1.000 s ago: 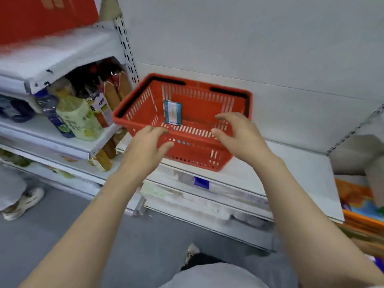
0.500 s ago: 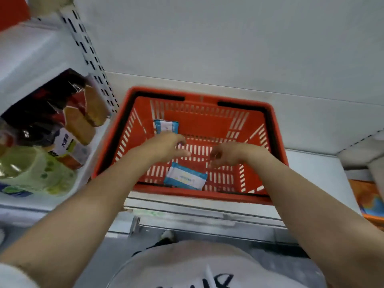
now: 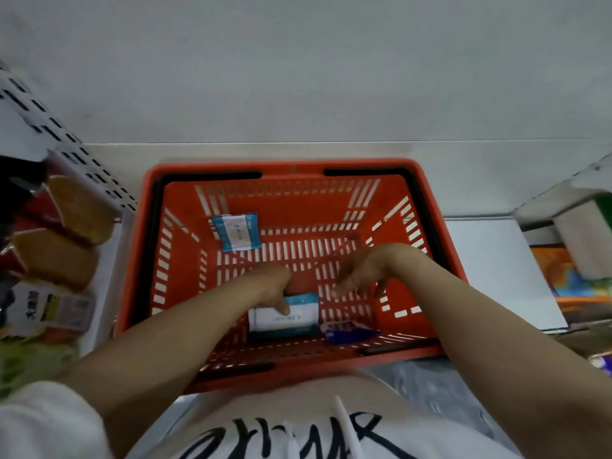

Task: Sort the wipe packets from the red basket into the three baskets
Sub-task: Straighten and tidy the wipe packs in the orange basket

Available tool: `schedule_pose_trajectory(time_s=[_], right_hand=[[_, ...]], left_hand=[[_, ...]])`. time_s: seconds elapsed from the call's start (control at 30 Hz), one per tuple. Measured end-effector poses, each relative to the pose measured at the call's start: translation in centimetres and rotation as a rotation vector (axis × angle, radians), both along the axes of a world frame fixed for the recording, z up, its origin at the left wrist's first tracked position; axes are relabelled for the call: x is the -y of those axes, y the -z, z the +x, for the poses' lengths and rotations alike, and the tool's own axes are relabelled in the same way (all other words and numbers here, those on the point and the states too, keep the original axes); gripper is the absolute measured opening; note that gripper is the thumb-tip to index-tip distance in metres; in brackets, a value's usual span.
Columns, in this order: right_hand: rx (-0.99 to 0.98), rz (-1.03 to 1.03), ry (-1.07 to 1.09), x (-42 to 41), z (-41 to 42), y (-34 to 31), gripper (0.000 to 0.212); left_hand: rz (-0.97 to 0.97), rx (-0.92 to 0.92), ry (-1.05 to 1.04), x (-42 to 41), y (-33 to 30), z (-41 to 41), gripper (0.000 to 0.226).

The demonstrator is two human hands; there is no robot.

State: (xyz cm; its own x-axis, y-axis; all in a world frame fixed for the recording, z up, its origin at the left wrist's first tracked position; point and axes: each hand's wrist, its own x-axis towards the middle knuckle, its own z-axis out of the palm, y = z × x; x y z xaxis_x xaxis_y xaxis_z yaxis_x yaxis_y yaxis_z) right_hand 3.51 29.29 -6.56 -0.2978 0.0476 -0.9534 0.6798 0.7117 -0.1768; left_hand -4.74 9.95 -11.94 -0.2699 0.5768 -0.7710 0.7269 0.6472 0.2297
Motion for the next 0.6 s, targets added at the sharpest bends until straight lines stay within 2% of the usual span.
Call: schedule_pose_trajectory(time_s=[0.1,0.3,0.37,0.47,0.6], right_hand=[[0.052,-0.018,0.041,0.3,0.1,0.8,0.088],[0.260,0.028,0.037,2.2,0.5,2.5,0.113],[0.273,0.022,-0.035,3.2,0.9,2.7,0.107],[0.126,0.063,-0.161,3.8,1.0,2.6,0.083],[-0.079,0.096,-0.067,2.9,-0.3,1.3,0.064]], left_hand=[[0.030,0.040,-0.058,0.7,0.3,-1.2,0.028],[0.262,-0.041,-0.351,2.5,-2.5,-3.8,0.018],[0.314,-0.073,-0.446,3.2,-3.0,-4.1,0.019],[0.322,-0.182,-0.510,4.3,-3.5,-4.1,0.024],[0.371,-0.468,-0.499,5.1,-3.9,-3.3,0.024]])
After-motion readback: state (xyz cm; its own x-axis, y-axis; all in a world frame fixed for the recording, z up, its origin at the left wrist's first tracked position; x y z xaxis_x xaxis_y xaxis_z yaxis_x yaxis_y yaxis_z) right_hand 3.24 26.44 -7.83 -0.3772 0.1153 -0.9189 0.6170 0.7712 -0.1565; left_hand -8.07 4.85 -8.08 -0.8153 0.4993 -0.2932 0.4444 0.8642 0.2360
